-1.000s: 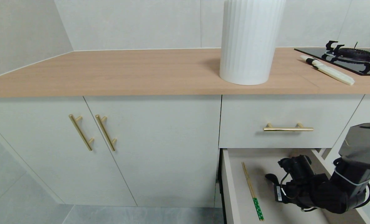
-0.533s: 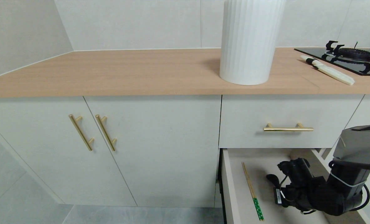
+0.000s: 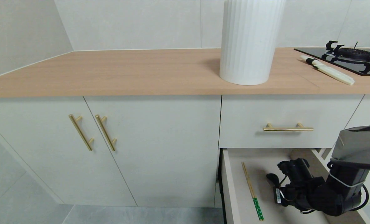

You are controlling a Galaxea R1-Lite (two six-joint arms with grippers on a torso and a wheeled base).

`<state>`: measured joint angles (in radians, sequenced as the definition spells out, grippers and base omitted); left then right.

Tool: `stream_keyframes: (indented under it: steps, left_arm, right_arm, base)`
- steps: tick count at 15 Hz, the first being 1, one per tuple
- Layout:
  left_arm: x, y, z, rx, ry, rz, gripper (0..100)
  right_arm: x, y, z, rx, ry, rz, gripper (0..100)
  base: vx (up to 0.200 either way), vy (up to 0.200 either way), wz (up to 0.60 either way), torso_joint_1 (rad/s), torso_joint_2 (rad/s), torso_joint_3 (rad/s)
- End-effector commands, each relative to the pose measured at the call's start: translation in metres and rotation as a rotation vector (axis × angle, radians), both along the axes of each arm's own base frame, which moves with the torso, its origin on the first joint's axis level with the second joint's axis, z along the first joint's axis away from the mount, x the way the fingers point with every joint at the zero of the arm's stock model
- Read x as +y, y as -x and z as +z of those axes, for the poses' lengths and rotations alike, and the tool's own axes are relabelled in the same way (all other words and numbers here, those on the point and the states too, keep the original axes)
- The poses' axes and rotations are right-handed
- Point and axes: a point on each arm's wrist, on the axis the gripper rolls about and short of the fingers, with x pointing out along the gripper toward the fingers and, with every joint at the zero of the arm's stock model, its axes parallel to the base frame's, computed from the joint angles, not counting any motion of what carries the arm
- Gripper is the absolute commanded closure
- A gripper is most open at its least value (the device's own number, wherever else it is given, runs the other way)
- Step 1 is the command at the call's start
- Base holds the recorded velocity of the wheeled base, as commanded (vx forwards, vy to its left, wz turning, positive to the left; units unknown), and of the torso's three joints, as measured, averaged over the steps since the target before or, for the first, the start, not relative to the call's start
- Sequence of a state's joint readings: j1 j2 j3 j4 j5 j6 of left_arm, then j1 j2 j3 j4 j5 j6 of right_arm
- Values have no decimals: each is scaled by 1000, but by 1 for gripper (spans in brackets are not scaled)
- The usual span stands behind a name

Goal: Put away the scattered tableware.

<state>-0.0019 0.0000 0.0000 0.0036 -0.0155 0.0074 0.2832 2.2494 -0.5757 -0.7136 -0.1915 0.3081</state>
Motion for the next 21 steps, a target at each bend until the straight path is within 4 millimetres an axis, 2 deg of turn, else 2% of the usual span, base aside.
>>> stream_keyframes:
  steps: [1, 2, 3, 7, 9, 13, 17, 19, 21]
  left_arm:
    - [0, 0, 0, 1, 0, -1, 0]
    - [0, 0, 0, -1, 0, 1, 0]
    - [0, 0, 0, -1, 0, 1, 0]
    - [0, 0, 0, 1, 0, -1, 0]
    - [0, 0, 0, -1, 0, -1, 0]
    - [0, 0, 0, 1, 0, 1, 0]
    - [0, 0, 0, 1, 0, -1, 0]
    - [0, 0, 0, 1, 0, -1, 0]
    - [0, 0, 0, 1, 0, -1, 0]
  right_arm:
    - [0, 1, 1, -1, 0, 0, 100]
    - [0, 1, 0, 0, 1, 1, 100]
    - [0, 1, 0, 2, 1, 0, 0]
    - [-1, 4, 4, -3, 0, -1, 0]
    - [-2, 7, 21, -52, -15, -2, 0]
    - [-9, 31, 89, -219, -60, 7, 0]
    - [-15, 67, 159, -276, -88, 33, 0]
    - [-13, 86, 183, -289, -102, 70, 0]
    - [-8, 106, 198, -285, -105, 130, 0]
  base:
    - [0, 0, 0, 0, 0, 0]
    - [0, 0, 0, 0, 0, 0]
    - [0, 0, 0, 0, 0, 0]
    - [0, 0, 0, 0, 0, 0]
    - [0, 0, 0, 0, 0, 0]
    - [0, 0, 0, 0, 0, 0]
    - [0, 0, 0, 0, 0, 0]
    - [0, 0, 0, 0, 0, 0]
    - [0, 0, 0, 0, 0, 0]
